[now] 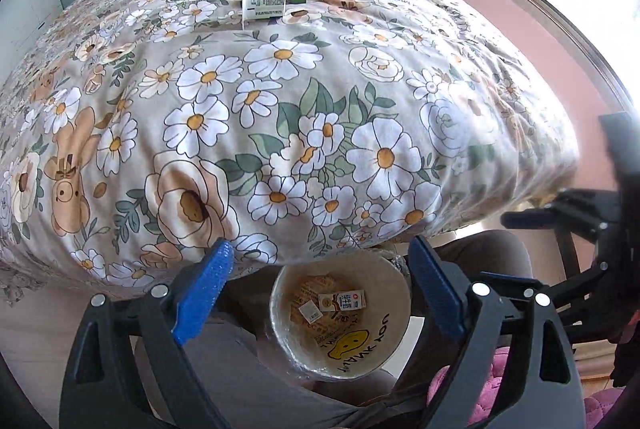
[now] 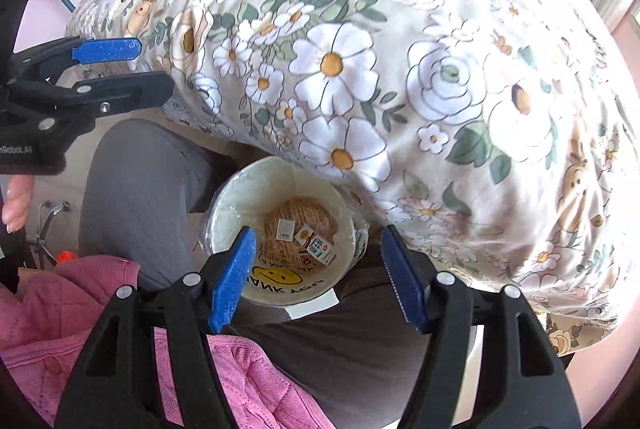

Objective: Collect trash
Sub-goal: 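Move both open tools back toward the items on the bed, then grasp the yogurt cup with the left tool while the right tool grasps the pink cup, then carry the yogurt cup and pink cup over the wastebasket with both tools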

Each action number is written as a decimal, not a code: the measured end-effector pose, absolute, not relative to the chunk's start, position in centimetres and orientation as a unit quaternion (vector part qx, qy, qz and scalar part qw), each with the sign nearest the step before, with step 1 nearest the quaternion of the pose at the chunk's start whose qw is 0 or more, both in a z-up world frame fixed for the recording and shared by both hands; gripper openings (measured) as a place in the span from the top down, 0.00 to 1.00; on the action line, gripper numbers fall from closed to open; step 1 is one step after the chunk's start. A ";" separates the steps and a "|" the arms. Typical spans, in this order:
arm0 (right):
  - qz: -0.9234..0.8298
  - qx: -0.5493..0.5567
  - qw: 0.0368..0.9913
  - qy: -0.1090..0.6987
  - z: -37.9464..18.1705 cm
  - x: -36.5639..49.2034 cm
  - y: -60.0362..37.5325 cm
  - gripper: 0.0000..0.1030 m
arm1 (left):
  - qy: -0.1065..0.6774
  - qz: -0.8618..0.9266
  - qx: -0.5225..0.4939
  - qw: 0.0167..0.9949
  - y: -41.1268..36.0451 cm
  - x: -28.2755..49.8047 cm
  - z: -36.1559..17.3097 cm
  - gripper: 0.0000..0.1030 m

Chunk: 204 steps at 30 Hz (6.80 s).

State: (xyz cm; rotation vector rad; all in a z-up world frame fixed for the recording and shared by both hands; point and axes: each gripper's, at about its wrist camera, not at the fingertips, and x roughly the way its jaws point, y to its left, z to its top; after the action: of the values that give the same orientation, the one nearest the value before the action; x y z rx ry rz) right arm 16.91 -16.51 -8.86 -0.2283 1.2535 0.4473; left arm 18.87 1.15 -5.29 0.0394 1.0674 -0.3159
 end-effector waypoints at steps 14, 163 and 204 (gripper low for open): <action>0.154 -0.092 0.875 0.450 2.0 24.3 -21.2 0.31 | 0.450 -0.084 0.022 0.889 0.9 26.5 -1.7 0.11; 0.292 -0.125 0.795 0.517 -9.4 15.8 -14.2 0.35 | 0.510 -0.159 0.004 0.845 3.5 15.1 -12.1 0.38; 0.239 -0.045 0.613 0.752 -38.9 17.6 -9.8 0.35 | 0.737 -0.139 -0.057 0.659 -0.3 19.8 -36.5 0.38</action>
State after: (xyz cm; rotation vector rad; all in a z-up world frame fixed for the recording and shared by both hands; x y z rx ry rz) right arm 17.59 -9.84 -38.94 -0.1044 1.7346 0.5506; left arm 19.79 -0.30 -36.48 -0.1290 1.6692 -0.3138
